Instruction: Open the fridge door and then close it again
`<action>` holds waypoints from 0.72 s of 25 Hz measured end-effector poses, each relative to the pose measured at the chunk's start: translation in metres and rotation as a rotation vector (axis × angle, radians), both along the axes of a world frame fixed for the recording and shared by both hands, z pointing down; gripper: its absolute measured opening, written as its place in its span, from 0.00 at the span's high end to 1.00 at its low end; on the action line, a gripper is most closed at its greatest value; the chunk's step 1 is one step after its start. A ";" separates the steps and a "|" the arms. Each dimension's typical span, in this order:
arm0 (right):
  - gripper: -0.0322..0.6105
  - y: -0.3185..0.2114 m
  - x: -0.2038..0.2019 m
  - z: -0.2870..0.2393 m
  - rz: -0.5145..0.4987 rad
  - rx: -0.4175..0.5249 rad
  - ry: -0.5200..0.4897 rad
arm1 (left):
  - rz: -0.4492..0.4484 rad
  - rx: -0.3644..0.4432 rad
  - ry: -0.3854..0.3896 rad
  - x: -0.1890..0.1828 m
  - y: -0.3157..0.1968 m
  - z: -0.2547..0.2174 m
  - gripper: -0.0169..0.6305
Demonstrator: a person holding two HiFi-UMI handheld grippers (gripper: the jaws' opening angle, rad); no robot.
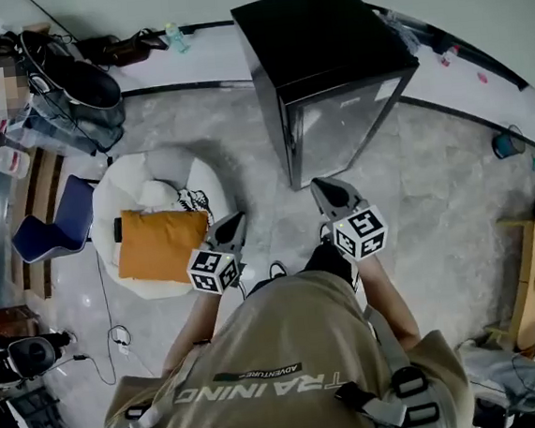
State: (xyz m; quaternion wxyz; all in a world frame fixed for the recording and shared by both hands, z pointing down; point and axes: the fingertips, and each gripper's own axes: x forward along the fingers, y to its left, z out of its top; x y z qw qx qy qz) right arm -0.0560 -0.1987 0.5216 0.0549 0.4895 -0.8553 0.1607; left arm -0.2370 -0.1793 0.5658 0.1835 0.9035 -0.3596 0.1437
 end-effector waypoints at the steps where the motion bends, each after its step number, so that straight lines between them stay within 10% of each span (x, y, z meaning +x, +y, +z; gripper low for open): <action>1: 0.96 0.014 -0.005 0.000 0.016 -0.005 0.002 | 0.022 0.016 -0.017 -0.005 0.008 -0.002 0.97; 18: 0.96 0.094 -0.041 -0.049 0.066 0.071 0.131 | 0.107 0.158 0.046 0.001 0.033 -0.079 0.97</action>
